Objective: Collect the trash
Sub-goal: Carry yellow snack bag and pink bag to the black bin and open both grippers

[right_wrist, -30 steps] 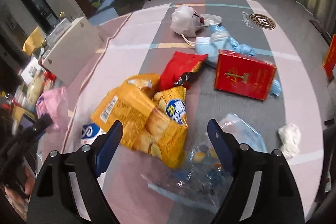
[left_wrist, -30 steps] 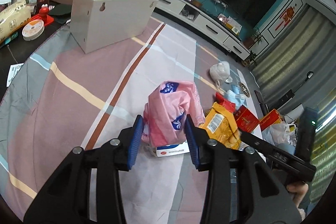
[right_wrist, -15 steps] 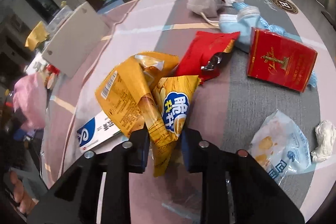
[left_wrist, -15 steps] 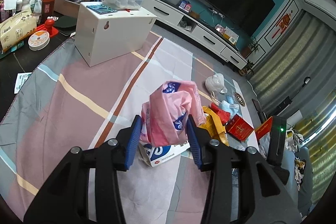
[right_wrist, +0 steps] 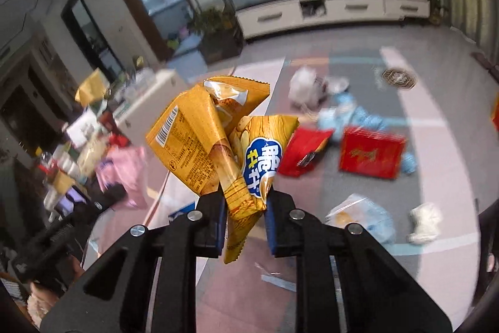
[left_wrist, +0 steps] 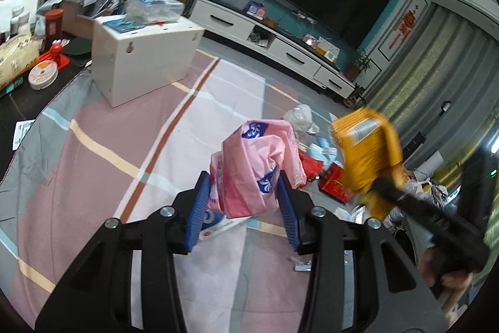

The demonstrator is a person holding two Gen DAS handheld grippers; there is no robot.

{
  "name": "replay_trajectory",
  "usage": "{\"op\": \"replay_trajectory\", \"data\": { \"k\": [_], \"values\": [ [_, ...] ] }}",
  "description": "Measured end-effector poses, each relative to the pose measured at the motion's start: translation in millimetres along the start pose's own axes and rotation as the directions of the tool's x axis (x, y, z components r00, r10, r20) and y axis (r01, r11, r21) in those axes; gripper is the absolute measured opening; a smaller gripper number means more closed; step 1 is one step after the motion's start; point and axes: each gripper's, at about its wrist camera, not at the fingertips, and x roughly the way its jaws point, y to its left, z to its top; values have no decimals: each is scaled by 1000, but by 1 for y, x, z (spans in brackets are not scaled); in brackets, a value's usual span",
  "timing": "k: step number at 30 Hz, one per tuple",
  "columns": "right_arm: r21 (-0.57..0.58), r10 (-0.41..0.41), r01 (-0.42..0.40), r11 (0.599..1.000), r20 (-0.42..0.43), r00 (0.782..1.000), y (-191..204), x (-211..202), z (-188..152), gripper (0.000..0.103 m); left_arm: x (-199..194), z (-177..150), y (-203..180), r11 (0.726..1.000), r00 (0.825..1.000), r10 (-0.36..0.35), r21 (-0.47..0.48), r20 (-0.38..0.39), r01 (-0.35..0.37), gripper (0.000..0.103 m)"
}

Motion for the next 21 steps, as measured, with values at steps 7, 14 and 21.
{"op": "replay_trajectory", "data": {
  "k": [7,14,21],
  "values": [
    [34,-115,110,993,197,974,-24,-74,17,21,-10,-8,-47,995,998,-53,88,32,50,44],
    [112,-200,173,978,308,930,-58,-126,15,22,-7,-16,-109,979,993,-112,173,33,105,44],
    [211,-279,213,954,358,891,-104,-173,3,22,14,-42,-187,941,974,-222,252,-35,224,44]
  ]
}}
